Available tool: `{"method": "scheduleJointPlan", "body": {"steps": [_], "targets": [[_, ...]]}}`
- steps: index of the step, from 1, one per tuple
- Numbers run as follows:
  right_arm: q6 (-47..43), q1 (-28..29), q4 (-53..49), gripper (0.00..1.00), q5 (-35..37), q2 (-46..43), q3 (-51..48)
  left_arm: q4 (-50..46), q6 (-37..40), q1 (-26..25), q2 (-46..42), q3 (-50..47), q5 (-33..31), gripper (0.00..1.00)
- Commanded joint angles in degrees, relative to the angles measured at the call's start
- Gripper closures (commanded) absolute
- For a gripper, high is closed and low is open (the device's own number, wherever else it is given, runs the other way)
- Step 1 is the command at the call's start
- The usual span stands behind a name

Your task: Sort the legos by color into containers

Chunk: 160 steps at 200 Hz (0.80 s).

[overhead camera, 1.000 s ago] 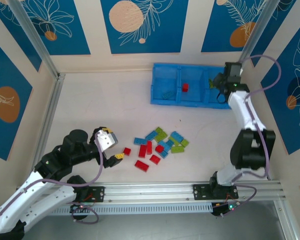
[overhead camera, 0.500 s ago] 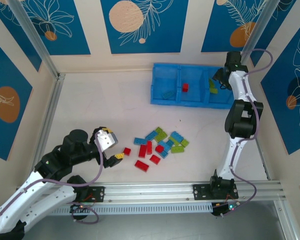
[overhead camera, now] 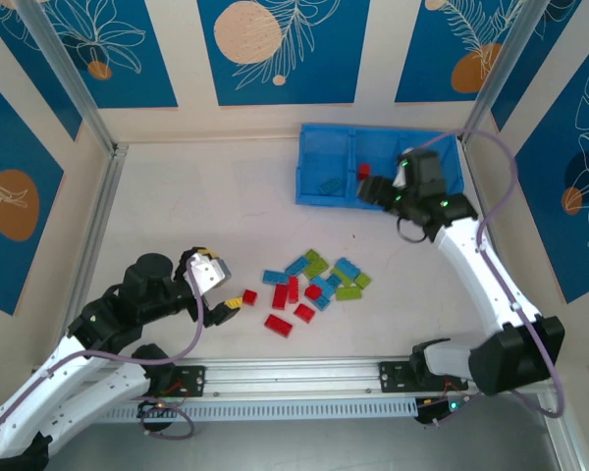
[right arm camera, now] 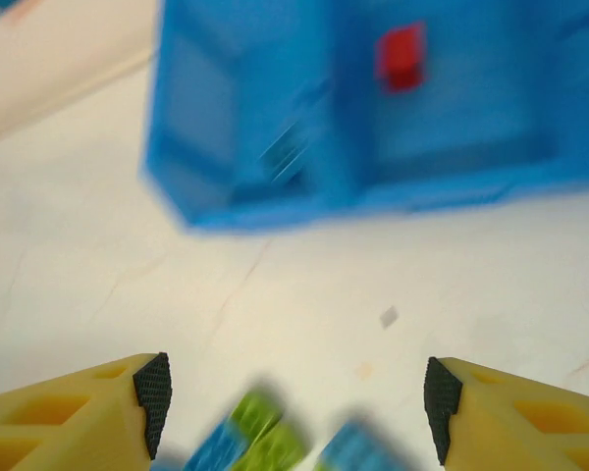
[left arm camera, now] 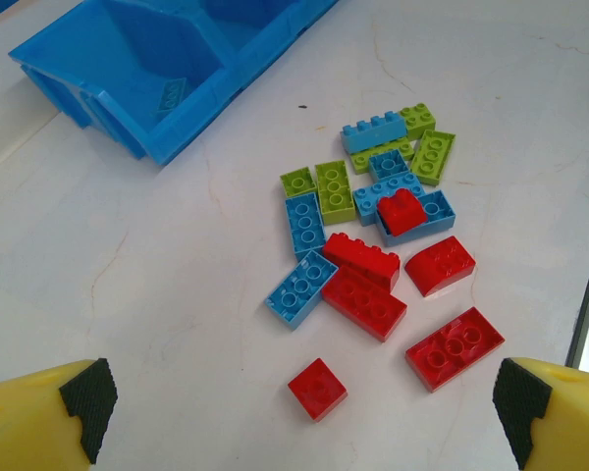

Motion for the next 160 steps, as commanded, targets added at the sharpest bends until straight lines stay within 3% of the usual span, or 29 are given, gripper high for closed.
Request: {"method": "scheduleJointPlan", "body": {"steps": [1, 27, 66, 106, 160], "targets": [[5.6, 10.2, -6.8, 0.29, 1.9, -1.9, -4.9, 0.1, -0.8, 0.8, 0.3, -0.6, -1.1, 0.00], [8.8, 20.1, -10.3, 0.29, 2.4, -0.5, -7.8, 0.5, -0.5, 1.5, 1.3, -0.2, -0.2, 0.00], [2.6, 28.3, -11.9, 0.29, 4.1, 7.2, -8.4, 0.1, -0.9, 2.5, 2.5, 0.2, 1.2, 0.00], [-3.6, 31.2, -8.3, 0.34, 3.1, 16.2, -7.3, 0.1, -1.1, 2.7, 2.1, -0.1, 0.7, 0.00], [-5.6, 32.3, -6.1, 0.36, 3.9, 24.2, -6.0, -0.3, -1.3, 2.8, 2.4, 0.0, -0.1, 0.00]]}}
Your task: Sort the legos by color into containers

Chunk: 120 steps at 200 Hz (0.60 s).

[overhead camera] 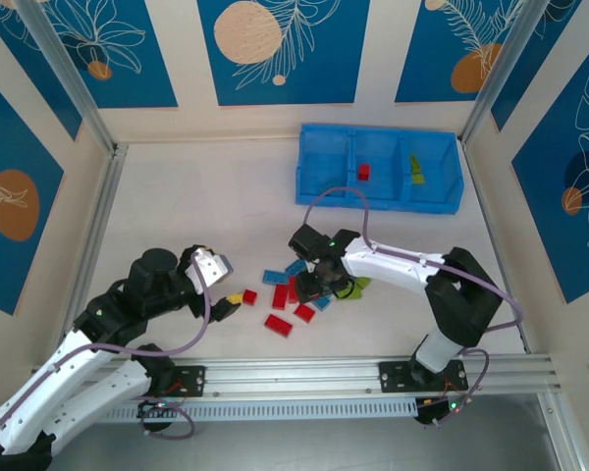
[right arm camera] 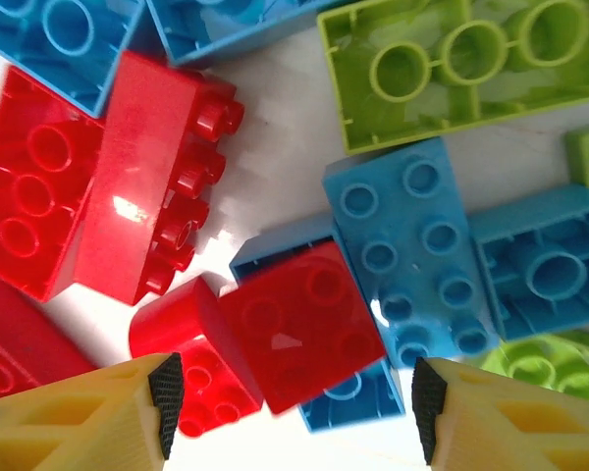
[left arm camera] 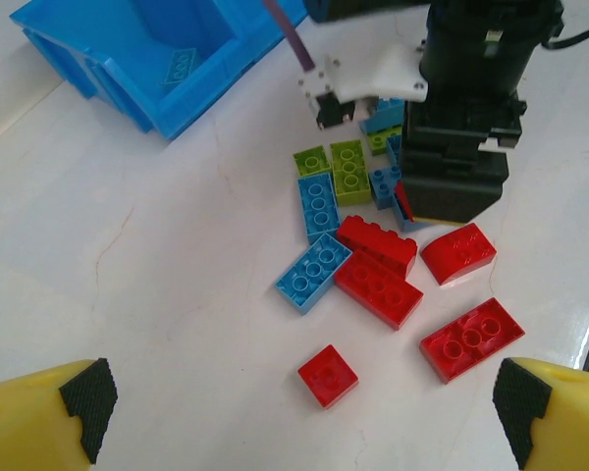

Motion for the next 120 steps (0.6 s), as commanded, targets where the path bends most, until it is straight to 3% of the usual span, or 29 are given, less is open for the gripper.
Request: {"method": "scheduleJointPlan", "body": {"steps": [1, 49, 120], "targets": [[-1.9, 0.4, 0.7, 0.36, 0.9, 1.7, 1.6, -0.3, -1.3, 0.8, -0.1, 0.0, 0.1, 0.00], [-1.6, 0.4, 3.1, 0.49, -0.5, 2.1, 0.7, -0.2, -1.2, 1.1, 0.3, 0.1, 0.5, 0.00], [-1.3, 0.3, 3.3, 0.60, -2.3, 2.6, 0.5, -0.2, -1.3, 1.3, 0.2, 0.1, 0.7, 0.00]]}}
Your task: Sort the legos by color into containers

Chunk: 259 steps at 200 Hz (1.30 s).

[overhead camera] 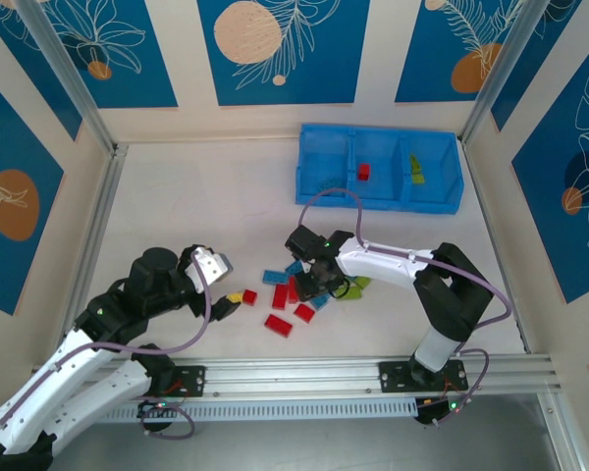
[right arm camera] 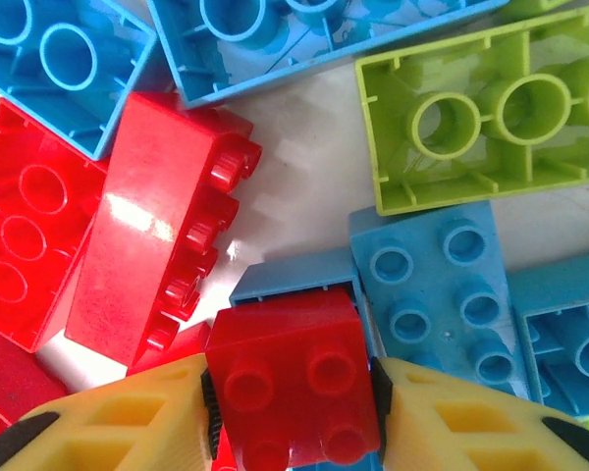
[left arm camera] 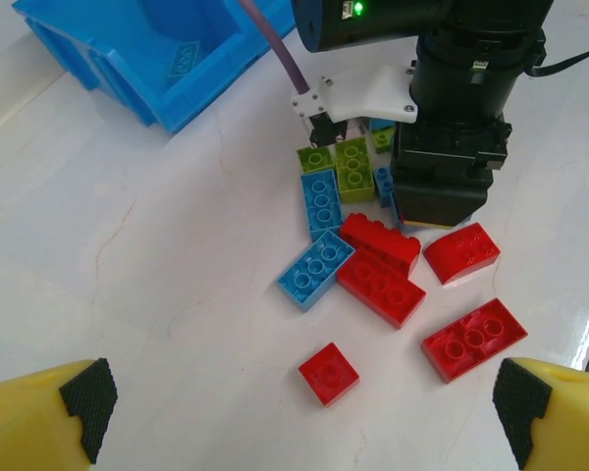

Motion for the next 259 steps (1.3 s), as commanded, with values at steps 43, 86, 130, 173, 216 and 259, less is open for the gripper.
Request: {"method": "scheduleJointPlan", "body": {"steps": [43, 86, 130, 173, 216, 259], "targets": [[2.3, 0.1, 0.6, 0.69, 0.3, -6.1, -1.2, -0.2, -0.7, 0.8, -0.2, 0.0, 0.8, 0.00], [6.8, -6.0, 4.2, 0.73, 8.5, -20.2, -3.2, -0.1, -0.7, 0.9, -0.2, 0.1, 0.9, 0.00], [2.8, -29.3, 14.3, 0.74, 7.1, -17.6, 1.6, 0.2, -0.7, 1.4, 0.1, 0.1, 1.9, 0.00], [-3.4, -38.3, 7.5, 0.73, 7.9, 9.0, 27.6, -1.5, -1.0, 1.5, -0.1, 0.2, -0.5, 0.00], [-3.4, -41.5, -2.9, 0.60, 7.4, 24.7, 47.7, -2.2, -2.1, 1.5, 0.0, -0.1, -3.1, 0.00], [-4.3, -41.0, -9.1, 0.45, 7.2, 21.7, 50.6, -3.3, -5.0, 1.8, 3.7, 1.1, -6.2, 0.00]]}}
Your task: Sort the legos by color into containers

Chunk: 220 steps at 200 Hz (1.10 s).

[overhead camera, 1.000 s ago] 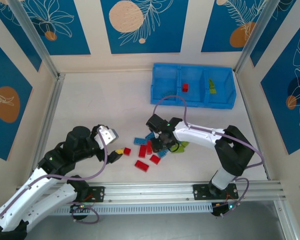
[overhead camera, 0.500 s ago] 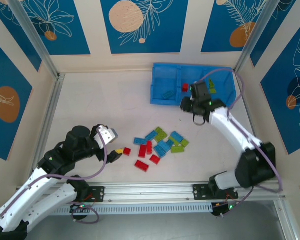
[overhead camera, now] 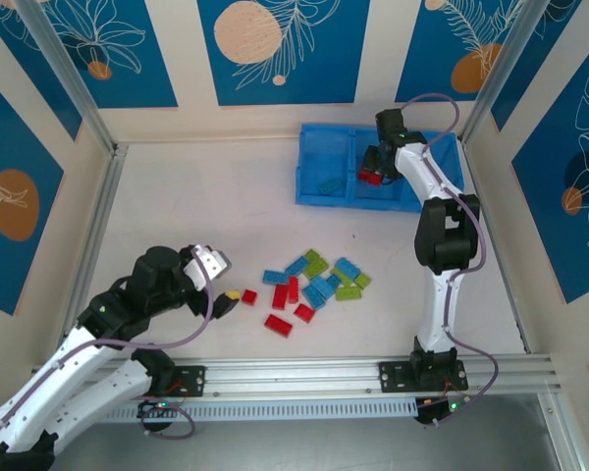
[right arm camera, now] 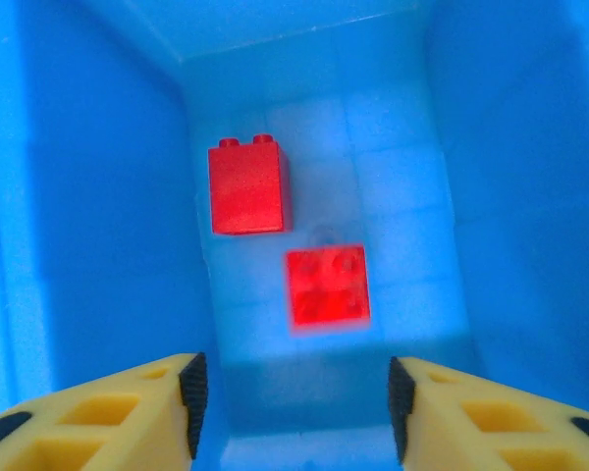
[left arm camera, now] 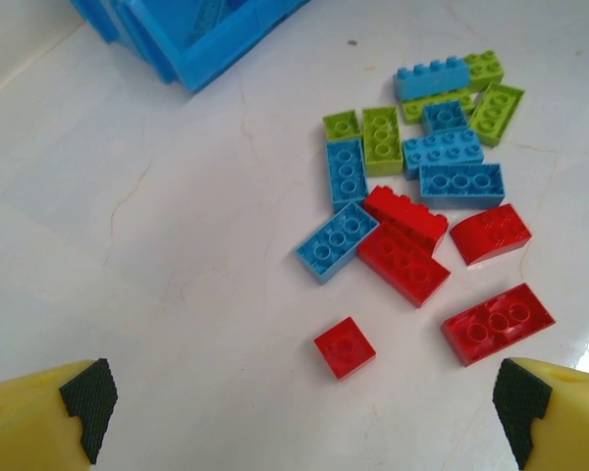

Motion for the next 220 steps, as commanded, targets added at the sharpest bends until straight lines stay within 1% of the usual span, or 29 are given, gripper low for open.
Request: {"method": "scheduleJointPlan", "body": {"steps": [1, 10, 24, 44, 56, 78, 96, 107, 118, 129, 140, 147, 160, 168, 191, 220], "targets": [[-0.6, 0.6, -5.9, 0.45, -0.6, -5.0, 1.3, -1.3, -2.9, 0.9, 1.9, 1.1, -2.8, 0.00], [-0.2, 0.8, -5.8, 0.44, -1.5, -7.9, -1.1, -1.0, -4.3, 1.0, 2.8, 1.3, -3.3, 0.00], [0.4, 1.3, -5.1, 0.43, -3.5, -14.6, -6.6, -0.3, -7.4, 1.4, 4.4, 1.7, -4.2, 0.00], [0.6, 3.9, -4.5, 0.42, -5.1, -24.8, -15.8, -0.6, -12.8, 1.6, 7.2, 2.6, -4.0, 0.01], [0.2, 6.8, -5.9, 0.41, -4.4, -31.8, -21.2, -1.6, -17.9, 1.6, 9.8, 4.1, -3.6, 0.01], [-1.2, 14.6, -9.4, 0.37, -4.4, -43.9, -29.9, -1.6, -27.3, 1.4, 14.1, 6.1, -2.1, 0.01], [-0.5, 21.6, -13.0, 0.33, -6.1, -52.8, -34.9, 3.1, -35.5, 1.3, 16.6, 5.1, -1.7, 0.03], [1.1, 25.1, -14.8, 0.31, -8.1, -57.0, -37.2, 6.8, -38.0, 0.8, 18.3, 4.2, 0.5, 0.03], [3.4, 27.4, -16.3, 0.29, -10.0, -61.0, -39.3, 9.8, -39.9, -0.1, 20.4, 3.8, 1.1, 0.02], [6.1, 28.9, -18.0, 0.26, -10.1, -63.6, -40.7, 11.0, -40.6, -1.3, 23.6, 4.3, 0.2, 0.02], [8.7, 29.7, -19.8, 0.20, -8.4, -65.5, -41.7, 10.7, -40.7, -2.8, 27.3, 5.7, -2.1, 0.01], [9.5, 29.9, -20.6, 0.15, -7.4, -66.4, -42.1, 10.6, -39.9, -3.7, 29.7, 6.5, -3.2, 0.01], [10.2, 29.9, -21.5, 0.11, -5.6, -67.6, -42.9, 12.9, -38.4, -4.8, 33.9, 6.7, -4.5, 0.00], [10.4, 29.9, -21.5, 0.10, -4.9, -68.1, -43.3, 14.2, -38.6, -5.0, 36.6, 6.7, -5.2, 0.00], [10.3, 29.8, -21.3, 0.10, -5.0, -68.3, -43.6, 15.5, -37.8, -5.6, 43.8, 8.7, -3.8, 0.00], [9.9, 29.7, -20.4, 0.10, -4.9, -68.1, -44.2, 19.0, -37.6, -6.3, 48.5, 9.4, -2.8, 0.00]]}}
